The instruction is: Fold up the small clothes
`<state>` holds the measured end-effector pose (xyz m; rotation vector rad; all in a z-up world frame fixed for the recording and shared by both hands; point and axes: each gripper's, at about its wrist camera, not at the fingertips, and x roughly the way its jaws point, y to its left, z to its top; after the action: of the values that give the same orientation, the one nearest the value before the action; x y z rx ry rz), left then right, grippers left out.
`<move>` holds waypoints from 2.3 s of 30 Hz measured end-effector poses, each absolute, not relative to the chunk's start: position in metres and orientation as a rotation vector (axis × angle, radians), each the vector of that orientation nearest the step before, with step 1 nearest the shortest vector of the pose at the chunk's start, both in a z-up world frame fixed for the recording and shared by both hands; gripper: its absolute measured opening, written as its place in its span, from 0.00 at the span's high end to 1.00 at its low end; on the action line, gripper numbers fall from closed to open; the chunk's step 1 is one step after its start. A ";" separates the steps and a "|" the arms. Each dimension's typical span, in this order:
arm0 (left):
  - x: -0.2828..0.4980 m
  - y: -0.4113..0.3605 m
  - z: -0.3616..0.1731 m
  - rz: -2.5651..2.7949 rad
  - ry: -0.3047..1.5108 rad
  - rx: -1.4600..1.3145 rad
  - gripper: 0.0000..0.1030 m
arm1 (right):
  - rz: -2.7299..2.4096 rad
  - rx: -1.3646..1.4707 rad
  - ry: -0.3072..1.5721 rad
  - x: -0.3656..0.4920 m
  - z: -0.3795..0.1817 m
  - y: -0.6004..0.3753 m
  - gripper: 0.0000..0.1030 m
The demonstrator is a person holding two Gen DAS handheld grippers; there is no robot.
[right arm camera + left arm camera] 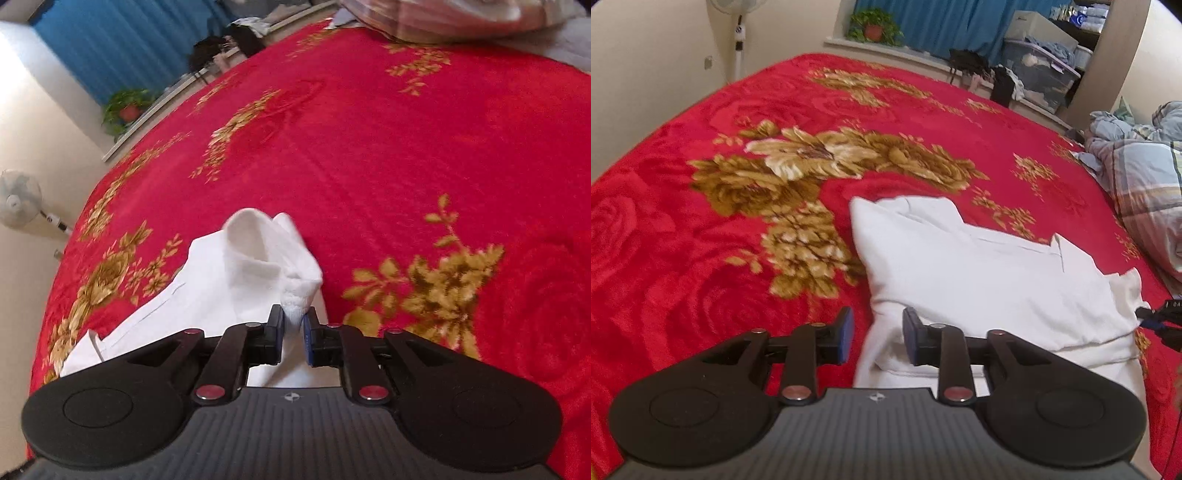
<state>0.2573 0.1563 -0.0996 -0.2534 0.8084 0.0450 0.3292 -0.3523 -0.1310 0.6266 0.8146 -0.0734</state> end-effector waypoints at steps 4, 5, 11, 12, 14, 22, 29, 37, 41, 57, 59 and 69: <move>0.261 0.151 -0.107 0.010 0.826 -0.270 0.62 | -0.082 0.634 0.797 0.324 -0.128 -0.352 0.71; 0.262 0.151 -0.108 0.010 0.830 -0.276 0.61 | -0.084 0.629 0.794 0.324 -0.127 -0.352 0.69; 0.271 0.151 -0.118 0.026 0.842 -0.268 0.62 | -0.079 0.637 0.793 0.331 -0.126 -0.355 0.68; 0.272 0.151 -0.119 0.025 0.841 -0.267 0.62 | -0.077 0.637 0.793 0.332 -0.126 -0.355 0.68; 0.272 0.152 -0.120 0.012 0.836 -0.265 0.70 | -0.070 0.643 0.788 0.333 -0.125 -0.355 0.72; 0.262 0.173 -0.114 0.068 0.785 -0.335 0.88 | 0.137 0.848 0.604 0.326 -0.101 -0.361 0.89; 0.258 0.189 -0.131 0.103 0.906 -0.366 0.87 | -0.010 0.809 0.716 0.325 -0.109 -0.367 0.86; 0.255 0.185 -0.109 0.046 0.771 -0.337 0.86 | -0.163 0.633 0.674 0.318 -0.106 -0.372 0.71; 0.264 0.174 -0.122 0.022 0.831 -0.327 0.86 | 0.043 0.634 0.706 0.326 -0.110 -0.355 0.67; 0.266 0.164 -0.121 0.065 0.895 -0.269 0.81 | -0.118 0.519 0.930 0.328 -0.152 -0.356 0.60; 0.253 0.153 -0.101 0.046 0.809 -0.178 0.72 | -0.129 0.497 0.874 0.315 -0.135 -0.356 0.60; 0.140 0.122 -0.023 -0.049 0.647 -0.171 0.70 | -0.019 0.420 0.620 0.193 -0.021 -0.378 0.59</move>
<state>0.1403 0.1224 -0.0232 -0.1708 0.6466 -0.0488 0.1934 -0.3778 -0.0210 0.4196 0.6198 -0.0189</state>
